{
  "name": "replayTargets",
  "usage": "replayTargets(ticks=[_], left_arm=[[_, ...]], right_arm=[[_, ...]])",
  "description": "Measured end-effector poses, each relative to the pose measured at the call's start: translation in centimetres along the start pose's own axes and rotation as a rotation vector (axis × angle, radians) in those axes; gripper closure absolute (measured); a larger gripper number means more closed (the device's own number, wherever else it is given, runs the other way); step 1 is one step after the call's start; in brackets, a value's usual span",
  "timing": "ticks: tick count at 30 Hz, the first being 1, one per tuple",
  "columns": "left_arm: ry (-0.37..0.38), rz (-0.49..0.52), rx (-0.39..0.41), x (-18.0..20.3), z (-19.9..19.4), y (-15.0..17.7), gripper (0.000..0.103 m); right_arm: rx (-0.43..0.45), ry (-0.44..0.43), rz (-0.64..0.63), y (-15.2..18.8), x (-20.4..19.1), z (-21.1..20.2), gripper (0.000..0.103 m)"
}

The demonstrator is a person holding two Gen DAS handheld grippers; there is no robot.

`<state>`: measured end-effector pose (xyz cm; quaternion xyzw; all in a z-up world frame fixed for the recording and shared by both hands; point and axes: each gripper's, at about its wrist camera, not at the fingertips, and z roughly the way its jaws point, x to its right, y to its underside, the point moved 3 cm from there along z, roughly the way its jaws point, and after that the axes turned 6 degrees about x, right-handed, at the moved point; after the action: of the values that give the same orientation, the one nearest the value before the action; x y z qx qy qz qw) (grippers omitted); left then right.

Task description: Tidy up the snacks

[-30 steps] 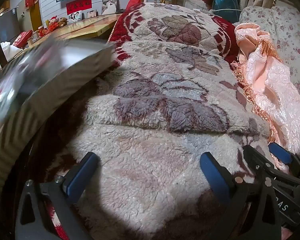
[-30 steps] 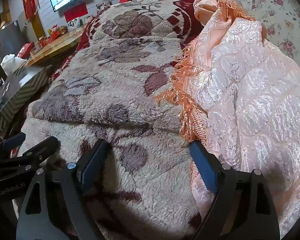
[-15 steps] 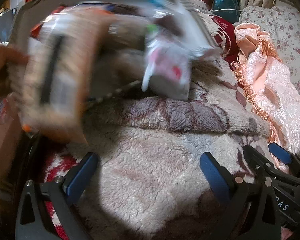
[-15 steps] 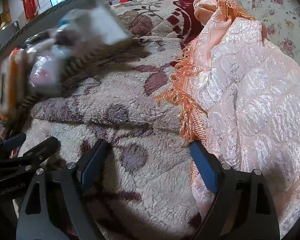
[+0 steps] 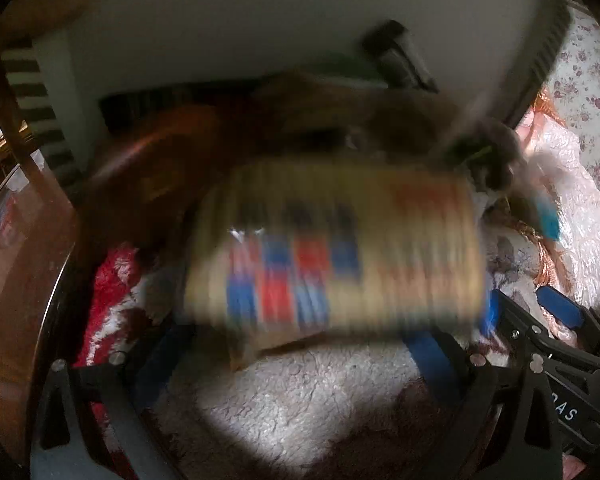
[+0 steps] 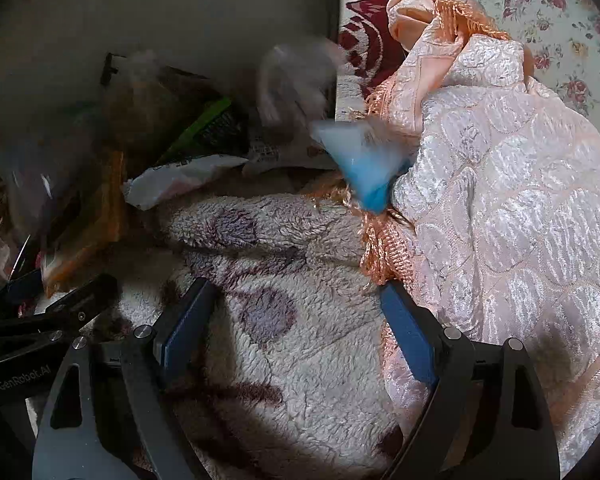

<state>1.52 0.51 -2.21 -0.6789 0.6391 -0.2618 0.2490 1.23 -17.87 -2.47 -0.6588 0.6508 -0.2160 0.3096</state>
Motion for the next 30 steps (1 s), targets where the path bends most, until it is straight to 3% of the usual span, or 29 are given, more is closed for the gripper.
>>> replayTargets(ticks=[30], left_arm=[[0.000,0.000,0.001,-0.47,-0.24,-0.16,0.000]], right_arm=[[0.000,-0.005,0.005,-0.24,0.05,0.17,0.017]])
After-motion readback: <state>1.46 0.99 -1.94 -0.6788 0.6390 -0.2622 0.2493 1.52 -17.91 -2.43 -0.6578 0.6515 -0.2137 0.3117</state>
